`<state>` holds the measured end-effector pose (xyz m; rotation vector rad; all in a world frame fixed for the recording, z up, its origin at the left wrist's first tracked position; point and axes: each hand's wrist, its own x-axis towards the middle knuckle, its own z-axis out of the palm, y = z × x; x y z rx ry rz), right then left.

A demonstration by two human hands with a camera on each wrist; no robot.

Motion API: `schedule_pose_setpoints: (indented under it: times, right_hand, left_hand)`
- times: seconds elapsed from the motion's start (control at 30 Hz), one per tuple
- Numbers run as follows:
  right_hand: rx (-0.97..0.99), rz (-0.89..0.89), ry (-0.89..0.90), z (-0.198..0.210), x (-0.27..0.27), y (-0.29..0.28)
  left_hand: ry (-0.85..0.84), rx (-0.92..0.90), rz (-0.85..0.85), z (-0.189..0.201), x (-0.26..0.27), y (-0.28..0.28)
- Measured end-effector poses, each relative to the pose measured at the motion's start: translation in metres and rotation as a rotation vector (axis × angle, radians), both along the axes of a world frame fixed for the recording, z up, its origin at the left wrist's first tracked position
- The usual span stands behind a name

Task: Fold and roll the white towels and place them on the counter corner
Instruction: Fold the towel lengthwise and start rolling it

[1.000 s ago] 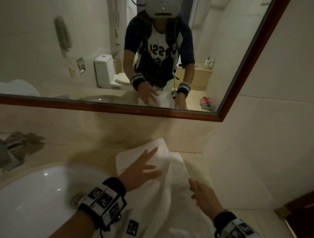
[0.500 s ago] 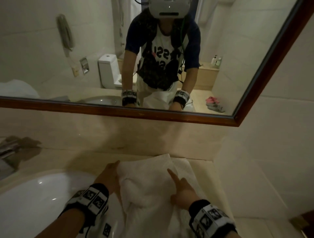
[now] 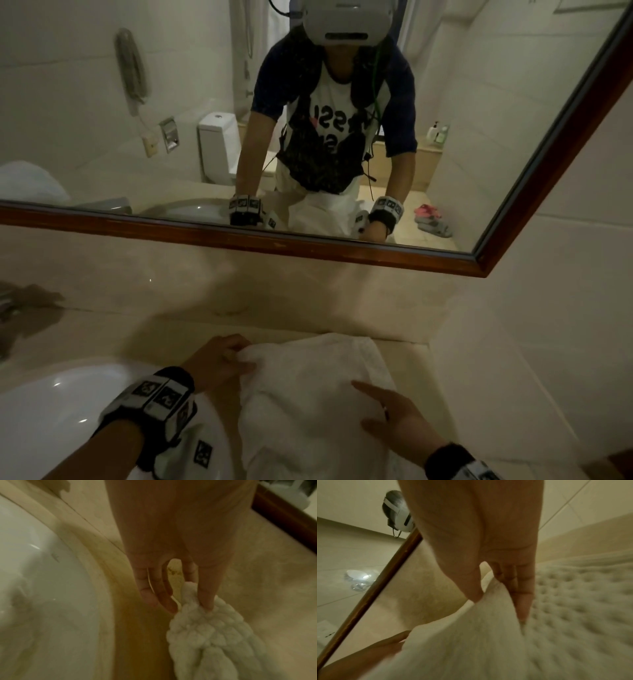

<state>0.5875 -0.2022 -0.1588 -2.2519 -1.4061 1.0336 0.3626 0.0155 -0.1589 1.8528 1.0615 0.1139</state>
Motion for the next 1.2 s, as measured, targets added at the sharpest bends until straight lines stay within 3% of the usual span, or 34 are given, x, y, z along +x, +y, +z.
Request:
schedule_pose_setpoints:
  times: [0.1,0.2,0.3,0.4,0.5,0.57,0.7,0.83,0.9,0.97,1.07,1.2]
  right_hand:
    - [-0.006,-0.017,-0.084,-0.007,0.008,0.015]
    - [0.155,-0.135,-0.138,-0.010,0.016,0.013]
    - [0.317,-0.272,-0.167,-0.006,0.025,0.013]
    - [0.063,-0.200,-0.252,-0.010,0.022,0.024]
    - [-0.216,-0.104,-0.272,-0.007,0.010,0.027]
    - [-0.241,-0.081,-0.265,0.005,0.005,0.018]
    - [-0.063,-0.091,-0.320,0.031,-0.011,-0.022]
    - [-0.123,-0.071,-0.028,0.038,-0.068,-0.064]
    - [-0.087,-0.041,0.018,0.027,-0.099,-0.074]
    - [-0.028,-0.037,0.009,0.015,-0.118,-0.077]
    - [0.110,-0.222,0.075,0.017,-0.114,-0.081]
    - [0.411,-0.592,0.258,0.051,-0.056,-0.095]
  left_hand:
    - [-0.019,-0.094,-0.100,0.008,-0.003,0.001]
    - [0.196,0.035,-0.293,0.011,-0.011,0.009]
    - [0.309,0.230,-0.223,0.018,-0.007,0.015]
    - [0.352,0.366,-0.046,0.022,0.007,0.014]
    - [0.496,0.384,-0.058,0.008,0.014,-0.008]
    - [0.424,0.308,-0.060,0.001,0.011,-0.027]
    - [0.275,0.222,0.035,0.009,-0.016,-0.054]
    - [0.243,-0.100,-0.060,0.013,-0.043,-0.101]
    - [0.211,-0.275,-0.076,0.009,-0.049,-0.128]
    - [0.167,-0.308,-0.059,0.005,-0.048,-0.150]
    - [0.116,-0.221,0.088,-0.005,-0.046,-0.164]
    - [-0.011,-0.167,0.367,0.007,-0.051,-0.159]
